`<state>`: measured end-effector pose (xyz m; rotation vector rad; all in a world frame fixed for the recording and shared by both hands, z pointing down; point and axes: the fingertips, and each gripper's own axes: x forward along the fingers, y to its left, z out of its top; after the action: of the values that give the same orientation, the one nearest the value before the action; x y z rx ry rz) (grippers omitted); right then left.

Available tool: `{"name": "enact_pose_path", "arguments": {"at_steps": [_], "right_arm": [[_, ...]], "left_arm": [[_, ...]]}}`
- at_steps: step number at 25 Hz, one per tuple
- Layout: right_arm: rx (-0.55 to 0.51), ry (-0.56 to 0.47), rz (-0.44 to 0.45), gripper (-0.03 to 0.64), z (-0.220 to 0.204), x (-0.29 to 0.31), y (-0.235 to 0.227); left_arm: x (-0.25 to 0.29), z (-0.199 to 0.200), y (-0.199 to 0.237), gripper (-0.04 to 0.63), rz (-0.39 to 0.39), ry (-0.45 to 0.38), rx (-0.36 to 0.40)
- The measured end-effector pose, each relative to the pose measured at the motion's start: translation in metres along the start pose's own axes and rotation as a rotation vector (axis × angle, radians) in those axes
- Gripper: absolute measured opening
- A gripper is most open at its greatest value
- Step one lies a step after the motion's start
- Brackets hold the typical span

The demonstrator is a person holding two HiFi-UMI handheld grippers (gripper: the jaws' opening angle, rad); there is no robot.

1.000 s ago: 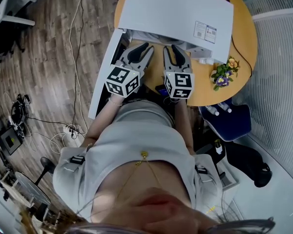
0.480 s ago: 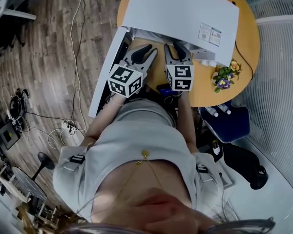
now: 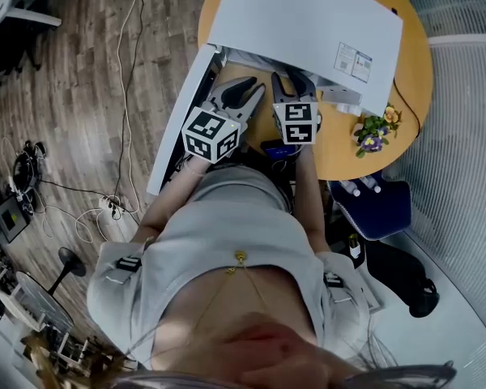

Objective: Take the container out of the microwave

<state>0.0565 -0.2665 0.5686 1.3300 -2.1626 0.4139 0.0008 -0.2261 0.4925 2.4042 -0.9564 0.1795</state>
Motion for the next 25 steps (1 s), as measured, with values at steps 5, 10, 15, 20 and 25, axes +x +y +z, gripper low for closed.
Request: {"name": "enact_pose_path", "arguments": {"at_steps": [5,10,15,20,25], "right_arm": [[-0.04,0.047,0.042,0.13,-0.004,0.013,-0.002],[-0.116,0.106,0.072,0.13,-0.008,0.025,-0.004],[-0.175,0.149,0.103,0.132,-0.014,0.036,-0.003],[-0.214,0.207,0.135,0.132,-0.021,0.045,0.003],[-0.232,0.252,0.158,0.13,-0.028,0.054,0.007]], "left_arm": [[0.001,-0.008,0.005,0.084,0.021,0.029,0.011],[0.001,-0.012,0.009,0.084,0.029,0.044,0.007],[0.003,-0.015,0.011,0.084,0.033,0.05,0.002],[0.004,-0.017,0.012,0.084,0.034,0.061,-0.001],[0.004,-0.019,0.013,0.084,0.034,0.068,-0.002]]}}
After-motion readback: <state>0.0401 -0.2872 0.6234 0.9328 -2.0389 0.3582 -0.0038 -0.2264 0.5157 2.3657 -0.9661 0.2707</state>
